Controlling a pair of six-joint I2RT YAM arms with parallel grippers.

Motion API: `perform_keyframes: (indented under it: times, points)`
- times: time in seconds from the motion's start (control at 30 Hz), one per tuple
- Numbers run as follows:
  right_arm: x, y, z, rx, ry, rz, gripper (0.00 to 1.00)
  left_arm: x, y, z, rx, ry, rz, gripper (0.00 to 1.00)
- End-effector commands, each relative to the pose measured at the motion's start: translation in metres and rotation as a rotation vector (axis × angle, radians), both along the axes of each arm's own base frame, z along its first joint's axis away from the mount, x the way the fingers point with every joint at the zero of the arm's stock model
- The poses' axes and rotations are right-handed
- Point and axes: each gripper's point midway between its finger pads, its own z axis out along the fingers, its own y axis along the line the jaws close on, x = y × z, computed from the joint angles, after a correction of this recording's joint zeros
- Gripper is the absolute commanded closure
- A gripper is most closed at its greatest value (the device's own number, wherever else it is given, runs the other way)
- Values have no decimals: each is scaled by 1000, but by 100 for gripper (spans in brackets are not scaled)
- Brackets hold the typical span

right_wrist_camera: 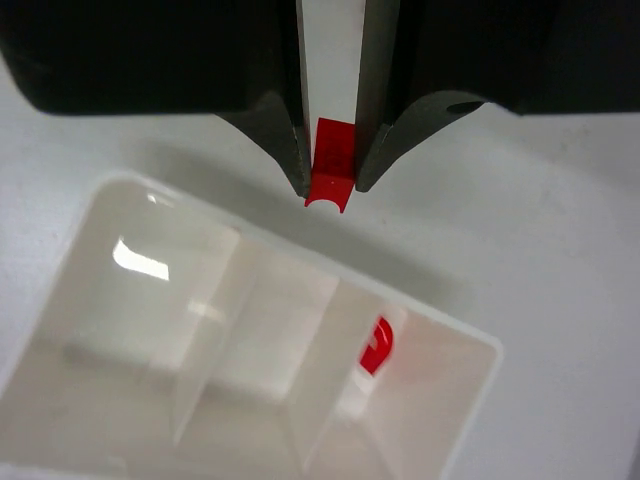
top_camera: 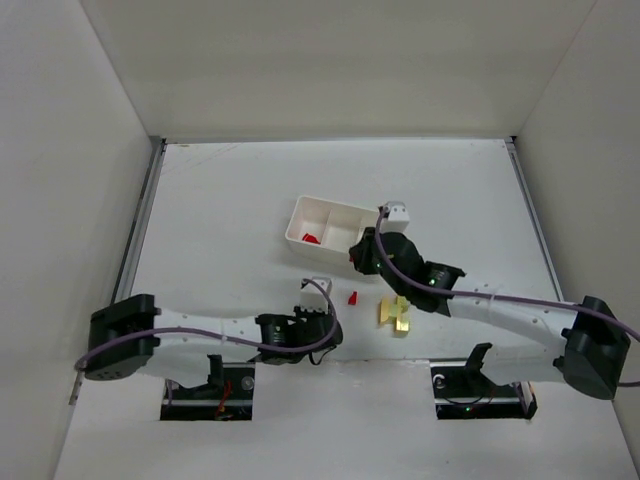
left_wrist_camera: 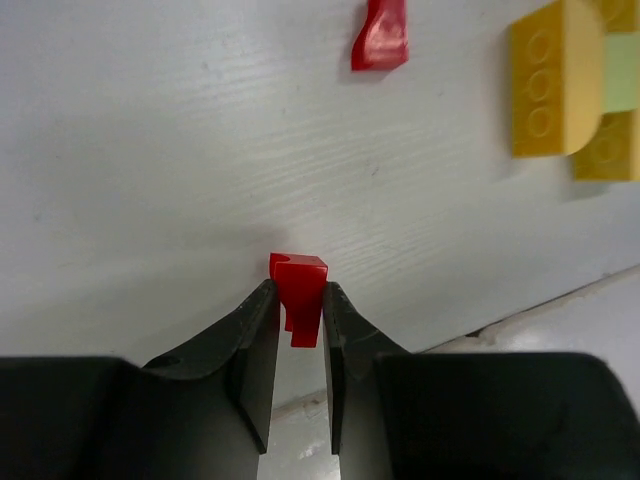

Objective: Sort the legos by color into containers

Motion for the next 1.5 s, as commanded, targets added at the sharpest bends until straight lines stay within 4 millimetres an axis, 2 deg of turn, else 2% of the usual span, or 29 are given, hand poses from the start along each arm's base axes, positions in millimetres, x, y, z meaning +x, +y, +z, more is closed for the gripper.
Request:
perform_keyframes:
  times: [0.0, 0.07, 0.2, 0.3, 0.43, 0.57, 0.73, 0.87, 0.97, 1.0, 1.07, 1.17, 1.33, 1.47]
  points:
    - [37, 28, 65, 123, -144, 50, 79, 18, 15, 36, -112, -90, 103, 89]
    - [53, 43, 73, 158, -152, 90, 79, 29, 27, 54, -183, -126, 162, 89]
    - [84, 72, 76, 175, -152, 123, 80, 55, 60, 95, -317, -214, 284, 88]
    - [104, 93, 68, 149, -145, 134, 79, 73, 86, 119, -364, -269, 360, 88]
    - [125, 111, 52, 119, -124, 132, 78, 90, 105, 143, -374, -324, 405, 87]
    - [146, 114, 40, 98, -108, 112, 75, 106, 107, 162, -334, -371, 399, 87]
    - [156, 111, 35, 92, -101, 98, 51, 129, 97, 181, -307, -423, 385, 86]
    - [156, 95, 55, 98, -136, 75, 45, 147, 82, 191, -323, -427, 364, 86]
    - [150, 66, 69, 100, -159, 28, 48, 161, 71, 193, -317, -424, 355, 86]
    - [144, 51, 72, 101, -164, 3, 52, 169, 67, 192, -301, -424, 349, 85]
    - [130, 29, 67, 97, -162, -29, 58, 185, 62, 186, -260, -422, 347, 84]
    - [106, 4, 55, 87, -153, -56, 60, 209, 54, 174, -211, -404, 346, 83]
    - [55, -16, 36, 83, -146, -53, 56, 244, 45, 154, -121, -394, 343, 80]
    - [19, -17, 23, 81, -119, 3, 50, 265, 37, 144, -69, -388, 332, 75]
